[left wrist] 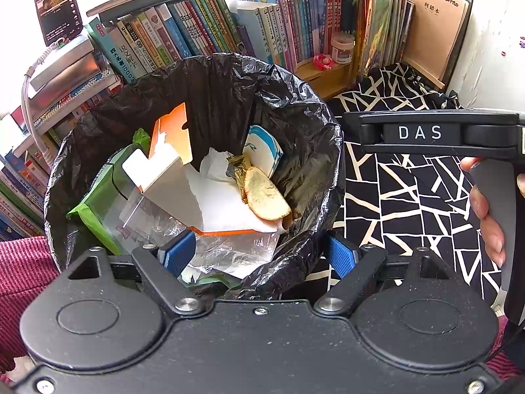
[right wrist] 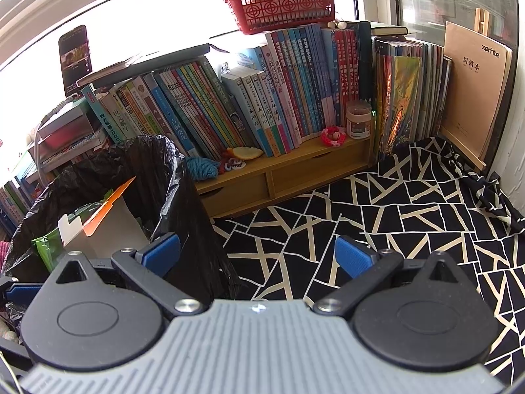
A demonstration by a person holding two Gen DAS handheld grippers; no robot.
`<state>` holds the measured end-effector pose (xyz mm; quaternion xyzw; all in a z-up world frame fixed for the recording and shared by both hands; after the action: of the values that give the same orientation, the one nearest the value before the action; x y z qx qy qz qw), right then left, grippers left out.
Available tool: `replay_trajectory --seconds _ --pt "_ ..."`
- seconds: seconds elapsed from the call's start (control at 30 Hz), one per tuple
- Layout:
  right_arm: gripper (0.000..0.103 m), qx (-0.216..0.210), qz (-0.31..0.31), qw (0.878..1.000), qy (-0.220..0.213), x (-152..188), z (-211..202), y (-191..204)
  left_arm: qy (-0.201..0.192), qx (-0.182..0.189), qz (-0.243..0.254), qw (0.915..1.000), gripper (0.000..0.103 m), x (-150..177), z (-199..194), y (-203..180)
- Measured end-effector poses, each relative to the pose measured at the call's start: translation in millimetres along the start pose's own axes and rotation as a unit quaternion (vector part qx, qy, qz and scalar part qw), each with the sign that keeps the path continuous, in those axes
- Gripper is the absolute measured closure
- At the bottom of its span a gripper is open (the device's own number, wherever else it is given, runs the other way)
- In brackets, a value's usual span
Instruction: Collect trash
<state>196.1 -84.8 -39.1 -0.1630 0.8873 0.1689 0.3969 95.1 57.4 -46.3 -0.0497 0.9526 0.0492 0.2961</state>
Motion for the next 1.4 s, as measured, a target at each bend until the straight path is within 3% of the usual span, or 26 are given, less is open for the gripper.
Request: replay_trajectory --seconds 1.4 --pt "0.0 0.002 -0.001 1.0 0.0 -0.1 0.3 1.4 -0.002 0.006 0.004 1.0 0.016 1.0 -2.0 -1.2"
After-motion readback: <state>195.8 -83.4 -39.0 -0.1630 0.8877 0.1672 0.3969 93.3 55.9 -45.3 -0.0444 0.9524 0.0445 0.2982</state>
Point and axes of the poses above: each gripper's, at about its wrist camera, not at the fingertips, and z roughly the way its jaws point, y to its left, x to its underside, the point moved 10 cm from there along z, roughly the way its jaws point, and after that the axes turned 2 degrees about x, right-handed, at the moved point
